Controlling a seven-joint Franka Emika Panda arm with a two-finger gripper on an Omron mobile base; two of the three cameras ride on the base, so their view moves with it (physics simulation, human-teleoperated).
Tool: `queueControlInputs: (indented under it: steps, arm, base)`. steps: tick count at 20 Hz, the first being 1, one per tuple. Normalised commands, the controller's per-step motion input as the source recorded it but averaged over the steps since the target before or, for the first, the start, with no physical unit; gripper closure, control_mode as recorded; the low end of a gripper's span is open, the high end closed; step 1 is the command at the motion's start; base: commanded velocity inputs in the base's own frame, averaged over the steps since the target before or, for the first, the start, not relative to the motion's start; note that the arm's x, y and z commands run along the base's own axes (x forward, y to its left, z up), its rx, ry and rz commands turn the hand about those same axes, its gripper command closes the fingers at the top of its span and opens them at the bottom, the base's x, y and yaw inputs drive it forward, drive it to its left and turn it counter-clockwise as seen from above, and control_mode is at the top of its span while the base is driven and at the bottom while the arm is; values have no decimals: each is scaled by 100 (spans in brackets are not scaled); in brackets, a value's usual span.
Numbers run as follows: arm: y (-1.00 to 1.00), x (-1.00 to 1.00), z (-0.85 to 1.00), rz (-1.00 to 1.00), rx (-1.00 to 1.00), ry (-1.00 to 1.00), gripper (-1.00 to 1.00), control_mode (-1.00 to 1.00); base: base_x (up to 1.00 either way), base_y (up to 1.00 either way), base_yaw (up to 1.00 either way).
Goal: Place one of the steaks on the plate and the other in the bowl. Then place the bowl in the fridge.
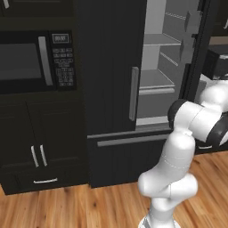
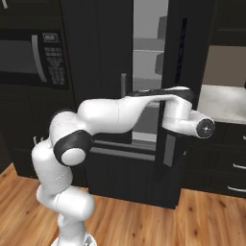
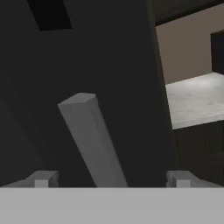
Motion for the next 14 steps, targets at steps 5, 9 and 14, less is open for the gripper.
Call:
queueControlInputs:
  steps: [5, 9, 14]
  arm:
    - [47, -81, 3, -38, -2, -12, -100, -100]
    - [39, -69, 90, -19, -3, -1, -100, -100]
    - [14, -49, 100, -7, 0, 8, -100, -100]
  base:
    - [0, 0, 0]
    - [0, 0, 0]
    - [0, 0, 0]
